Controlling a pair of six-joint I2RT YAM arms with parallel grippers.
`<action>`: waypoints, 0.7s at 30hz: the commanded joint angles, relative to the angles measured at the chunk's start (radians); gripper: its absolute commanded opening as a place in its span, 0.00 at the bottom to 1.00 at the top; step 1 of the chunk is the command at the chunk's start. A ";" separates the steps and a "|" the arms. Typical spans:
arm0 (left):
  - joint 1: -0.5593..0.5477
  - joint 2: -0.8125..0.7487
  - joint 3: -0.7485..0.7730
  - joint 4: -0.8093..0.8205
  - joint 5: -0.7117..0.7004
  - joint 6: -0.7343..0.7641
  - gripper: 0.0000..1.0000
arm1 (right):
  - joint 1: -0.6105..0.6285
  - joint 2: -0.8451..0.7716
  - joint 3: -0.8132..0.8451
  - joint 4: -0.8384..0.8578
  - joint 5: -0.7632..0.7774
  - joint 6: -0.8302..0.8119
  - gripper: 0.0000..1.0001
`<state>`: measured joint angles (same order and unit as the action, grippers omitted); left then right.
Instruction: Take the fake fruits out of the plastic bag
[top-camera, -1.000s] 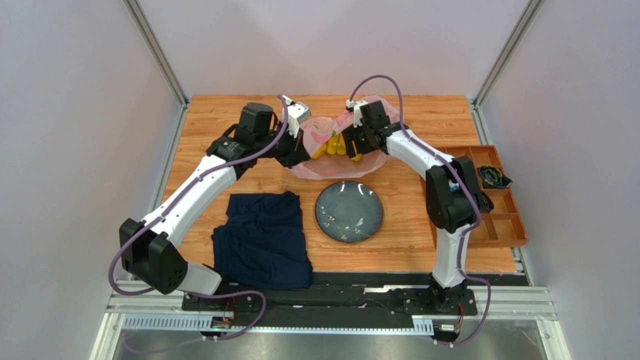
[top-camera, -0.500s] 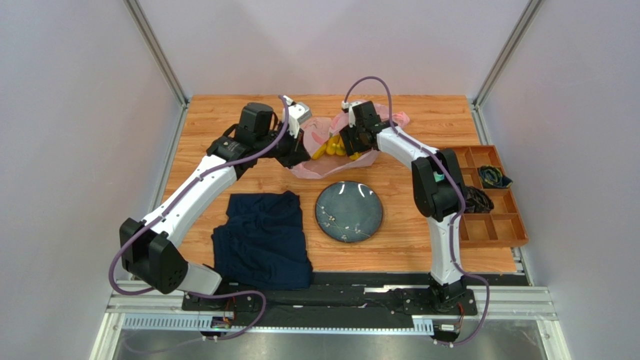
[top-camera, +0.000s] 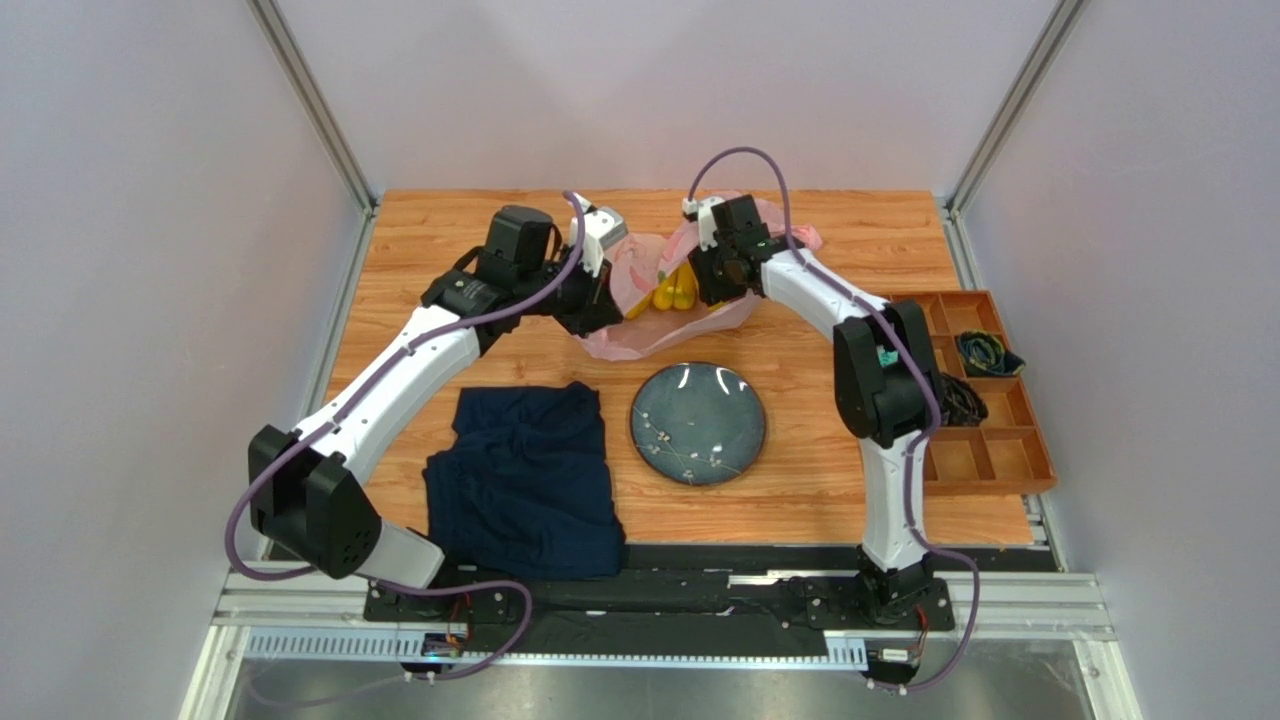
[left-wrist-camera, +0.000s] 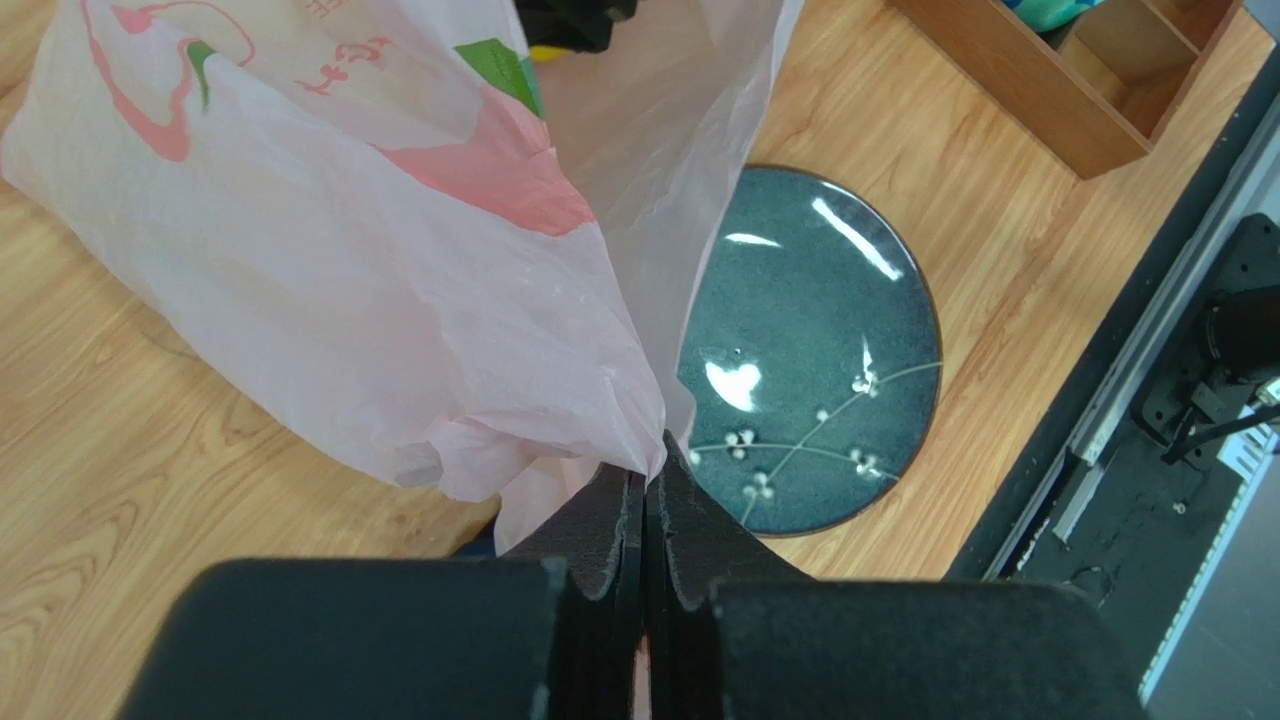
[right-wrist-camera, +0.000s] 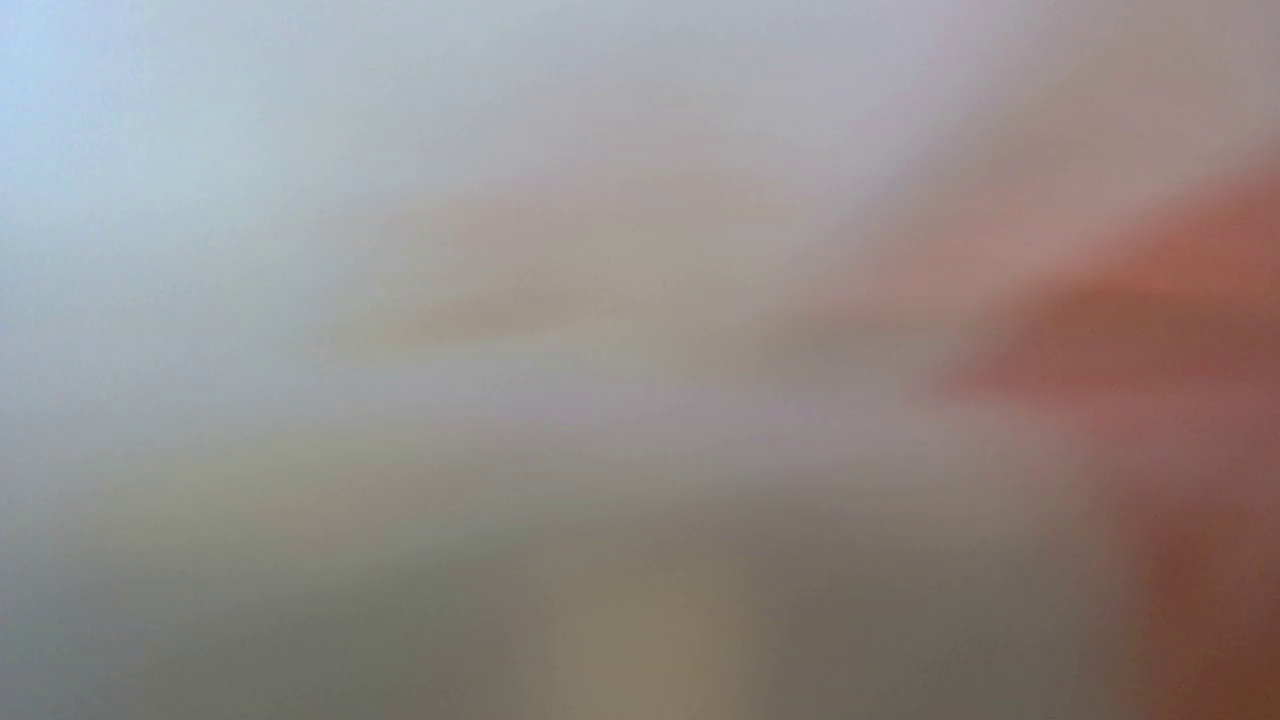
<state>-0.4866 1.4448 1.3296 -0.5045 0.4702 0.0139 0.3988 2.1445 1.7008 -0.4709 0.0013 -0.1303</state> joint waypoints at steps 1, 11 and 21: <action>-0.001 0.026 0.051 0.029 0.013 0.003 0.00 | -0.003 -0.251 0.000 -0.020 -0.203 -0.017 0.13; -0.001 0.055 0.086 0.058 -0.001 -0.034 0.00 | 0.000 -0.474 -0.185 -0.117 -0.493 -0.112 0.10; -0.001 0.043 0.080 0.064 -0.008 -0.040 0.00 | 0.031 -0.779 -0.443 -0.330 -0.572 -0.657 0.09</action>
<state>-0.4866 1.4971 1.3796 -0.4740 0.4625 -0.0162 0.4171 1.5684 1.3712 -0.7219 -0.5247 -0.4717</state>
